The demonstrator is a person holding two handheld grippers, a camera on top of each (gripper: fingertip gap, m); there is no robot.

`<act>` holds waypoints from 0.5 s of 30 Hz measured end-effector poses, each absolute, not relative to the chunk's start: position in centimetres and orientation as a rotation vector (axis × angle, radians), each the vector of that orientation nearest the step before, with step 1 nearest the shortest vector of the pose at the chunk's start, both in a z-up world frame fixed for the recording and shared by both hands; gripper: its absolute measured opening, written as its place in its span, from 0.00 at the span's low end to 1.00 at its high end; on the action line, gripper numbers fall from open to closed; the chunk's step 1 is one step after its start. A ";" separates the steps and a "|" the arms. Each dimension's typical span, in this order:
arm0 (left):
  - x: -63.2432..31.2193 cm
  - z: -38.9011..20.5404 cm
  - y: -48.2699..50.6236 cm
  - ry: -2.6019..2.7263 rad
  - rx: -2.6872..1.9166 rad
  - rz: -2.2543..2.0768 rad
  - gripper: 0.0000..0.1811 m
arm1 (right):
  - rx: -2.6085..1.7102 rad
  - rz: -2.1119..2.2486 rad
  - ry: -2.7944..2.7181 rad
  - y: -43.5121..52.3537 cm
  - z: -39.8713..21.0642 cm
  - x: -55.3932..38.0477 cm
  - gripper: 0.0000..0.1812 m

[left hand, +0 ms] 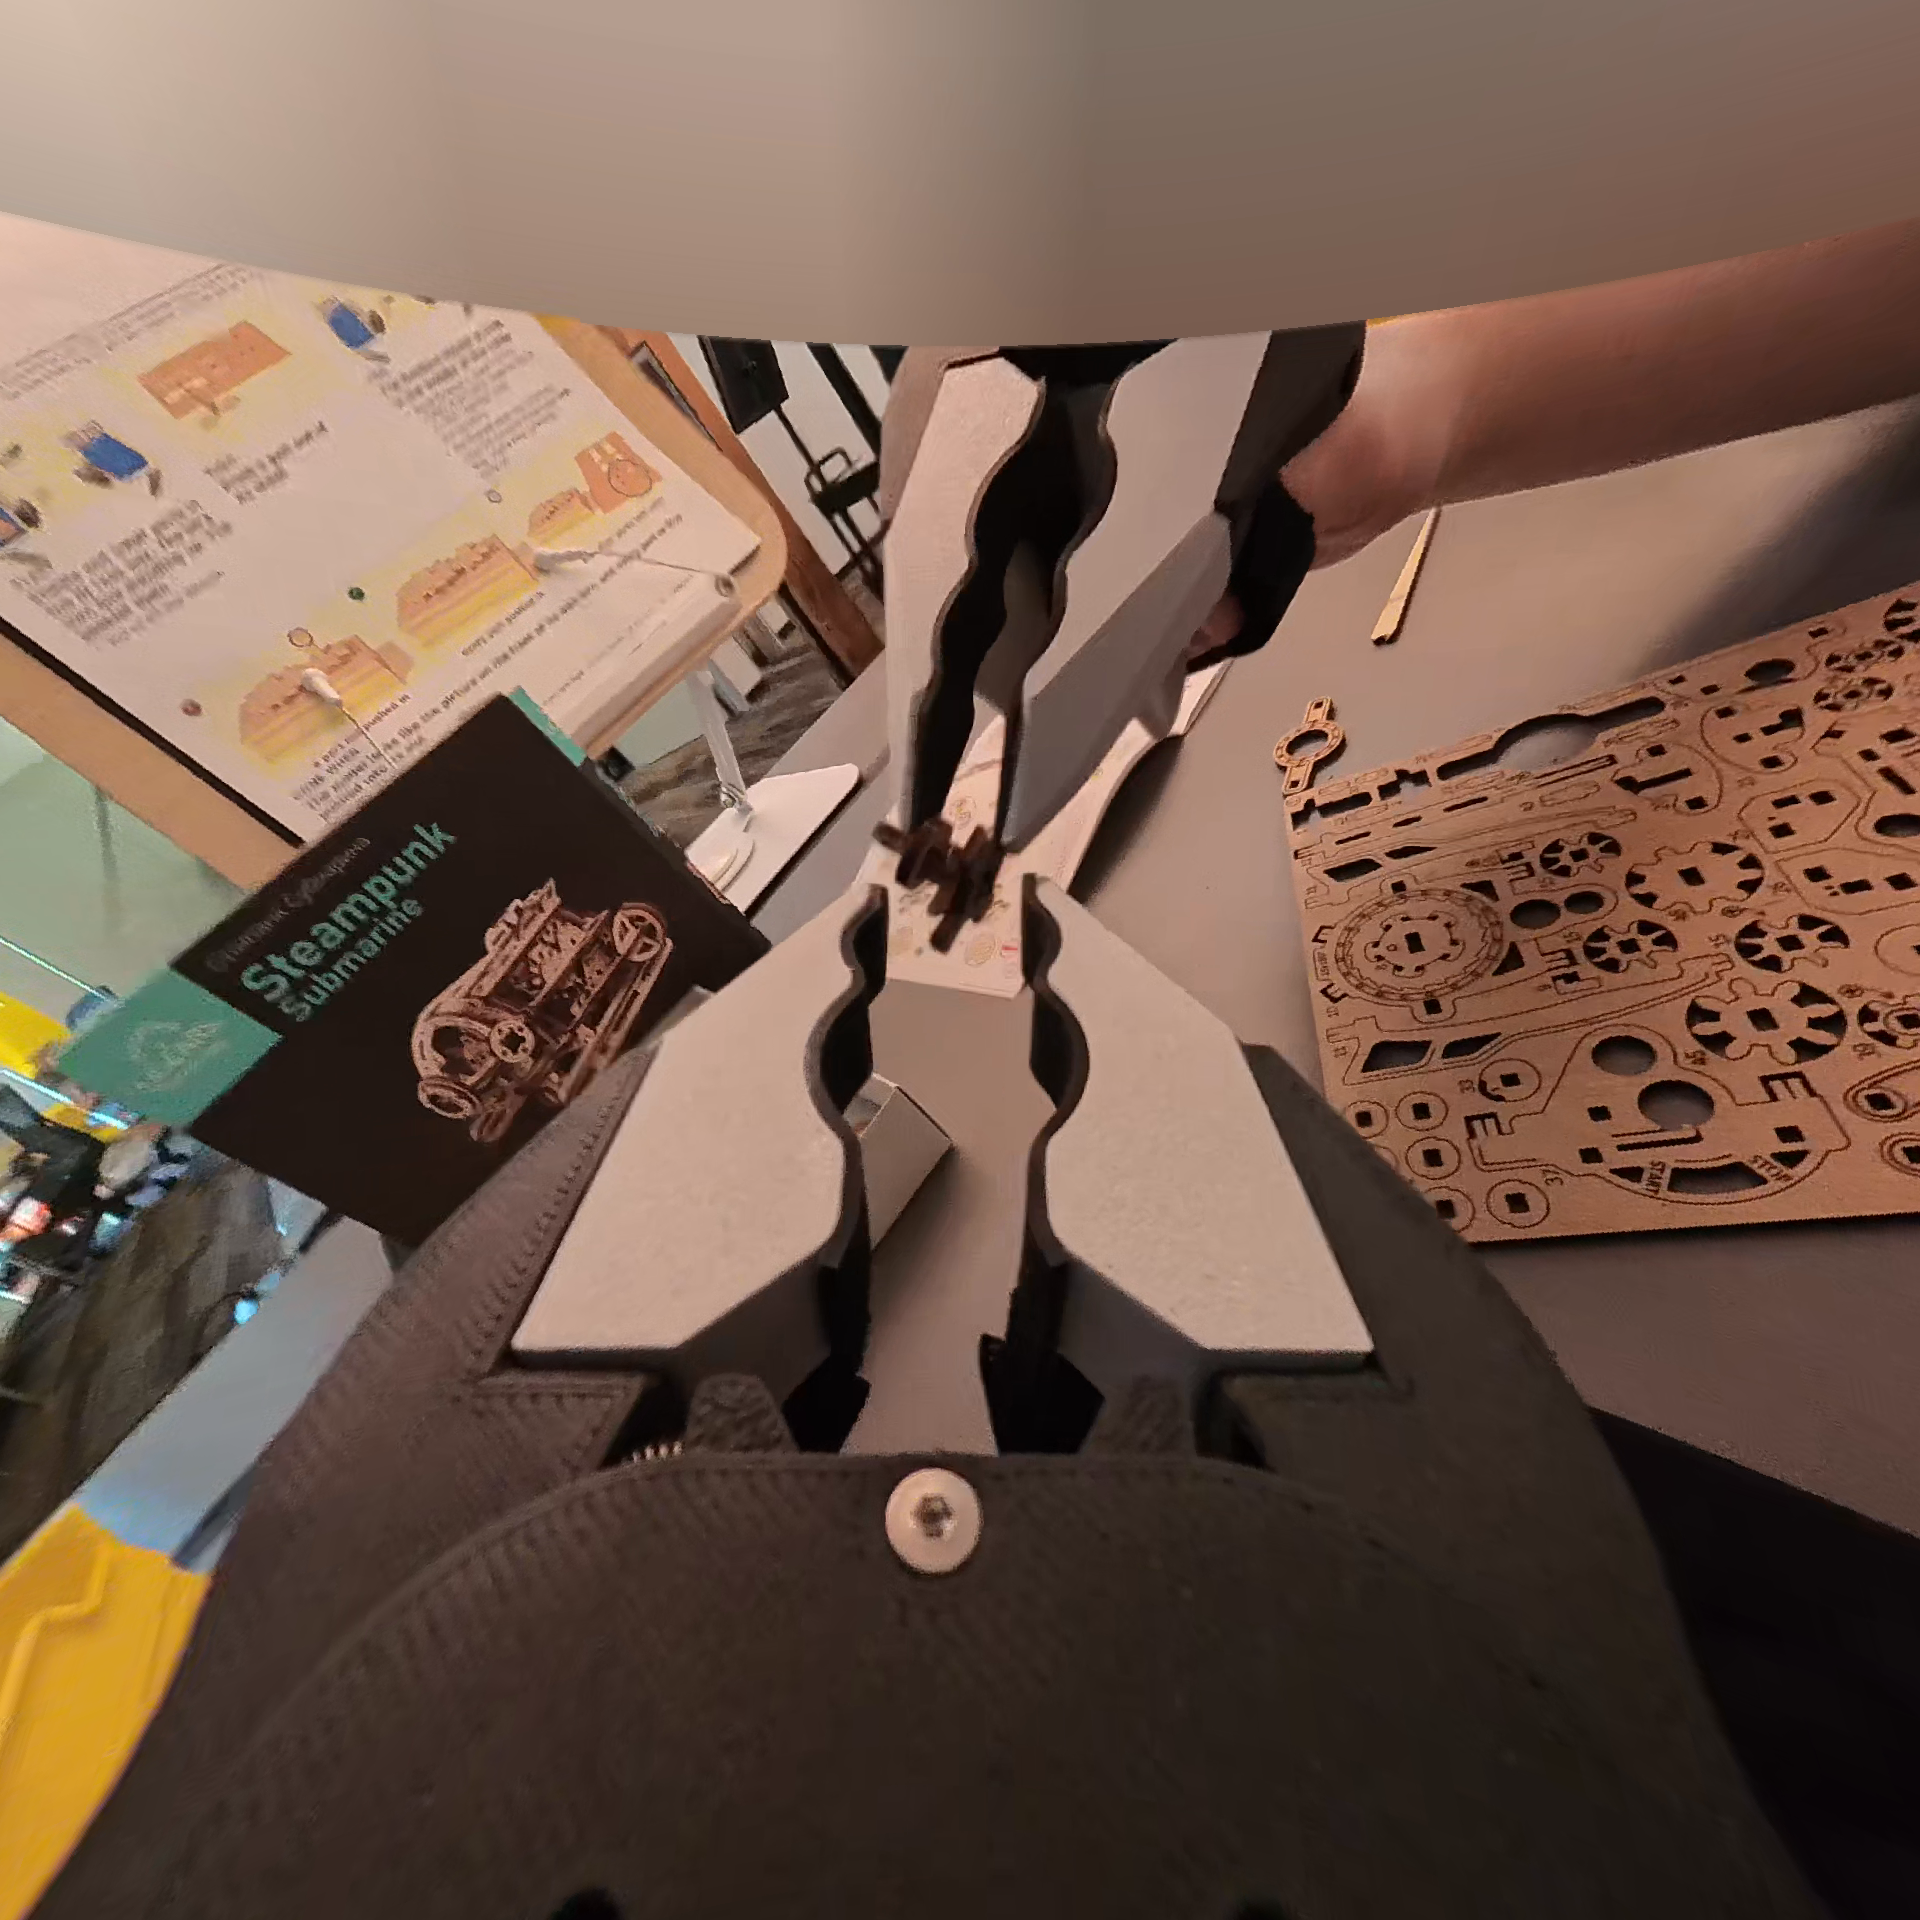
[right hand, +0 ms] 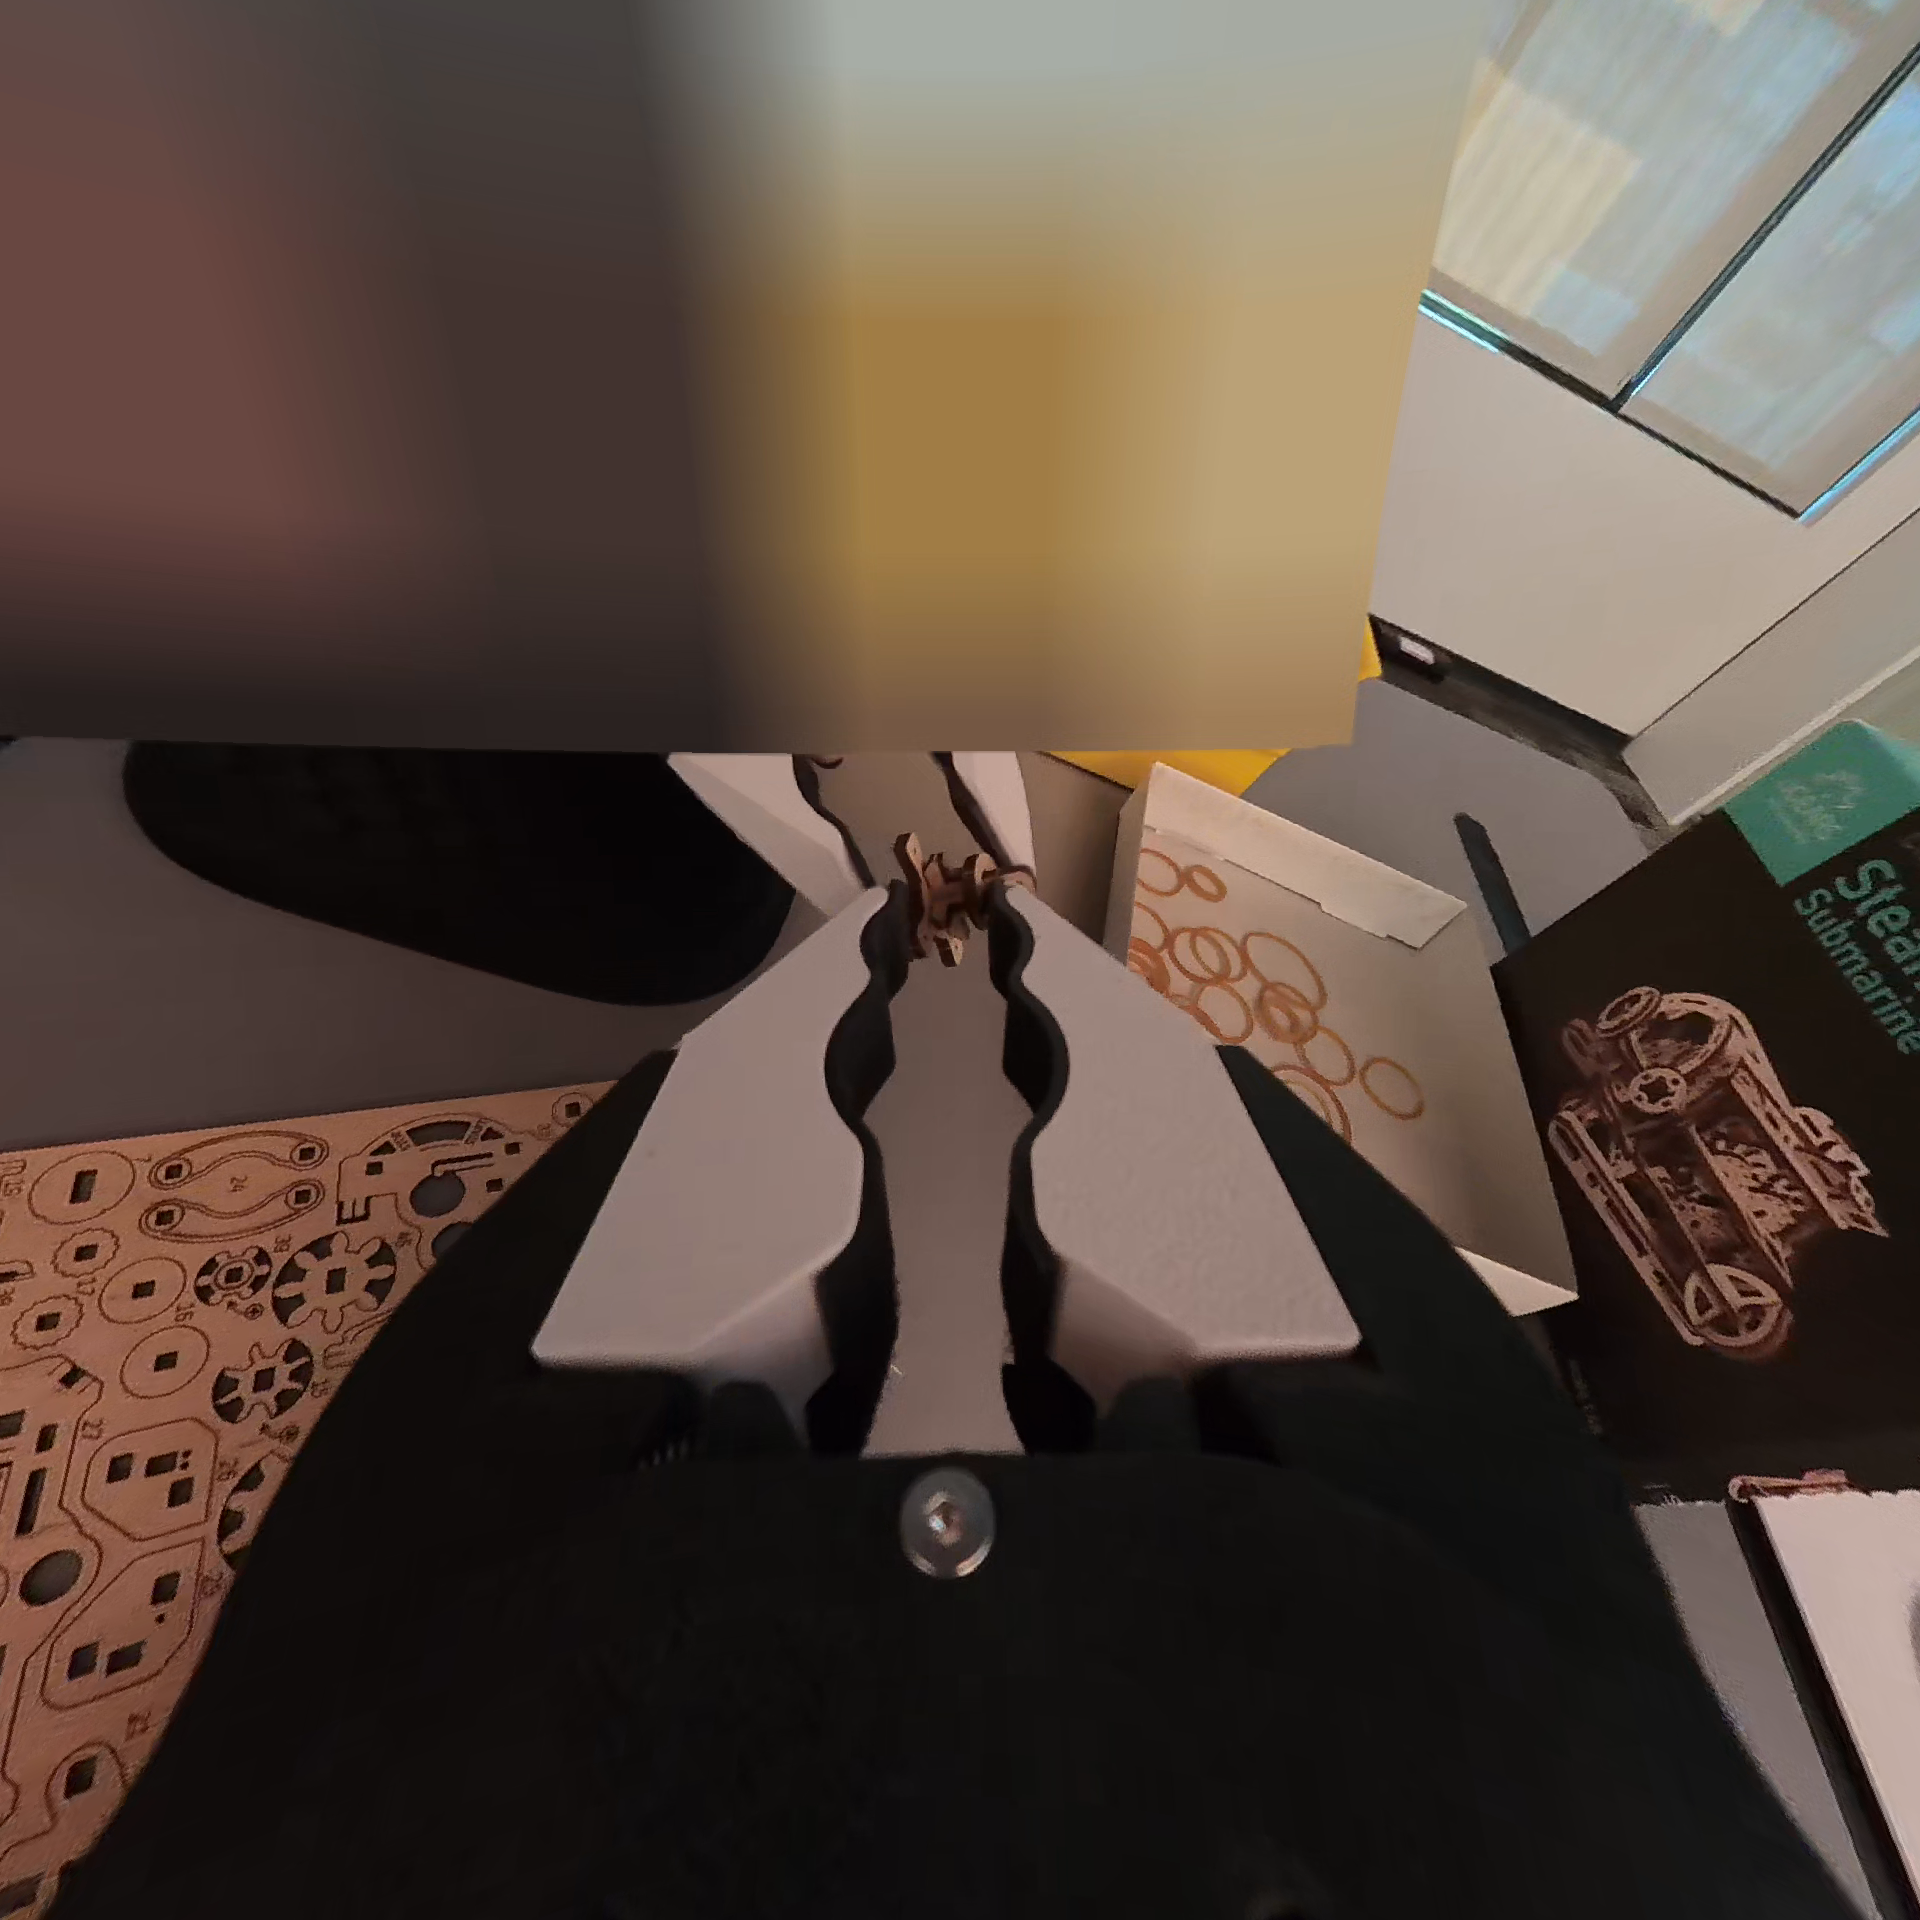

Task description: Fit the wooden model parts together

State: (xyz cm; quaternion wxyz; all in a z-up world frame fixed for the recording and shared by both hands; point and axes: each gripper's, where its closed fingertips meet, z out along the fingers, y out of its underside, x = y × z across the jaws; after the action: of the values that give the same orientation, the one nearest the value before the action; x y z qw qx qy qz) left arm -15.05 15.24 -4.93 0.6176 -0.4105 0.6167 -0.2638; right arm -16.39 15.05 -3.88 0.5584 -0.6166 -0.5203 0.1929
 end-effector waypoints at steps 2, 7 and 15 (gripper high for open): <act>-15.1 -5.0 15.7 1.407 -0.999 -0.660 0.16 | -1.450 0.513 -1.211 15.0 -3.7 -16.0 0.08; -15.6 -2.7 14.3 1.304 -0.972 -1.021 0.09 | -1.488 0.835 -1.094 14.6 -2.9 -15.8 0.08; -15.5 -3.2 13.7 1.335 -0.996 -1.119 0.08 | -1.486 1.338 -0.860 14.3 -1.4 -15.5 0.08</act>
State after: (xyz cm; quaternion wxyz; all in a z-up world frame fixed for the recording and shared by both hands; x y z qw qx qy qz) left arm -15.47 13.72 -3.21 0.5374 -0.4187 0.5609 -0.4704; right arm -15.51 14.29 -1.42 0.4639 -0.6048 -0.3501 0.5445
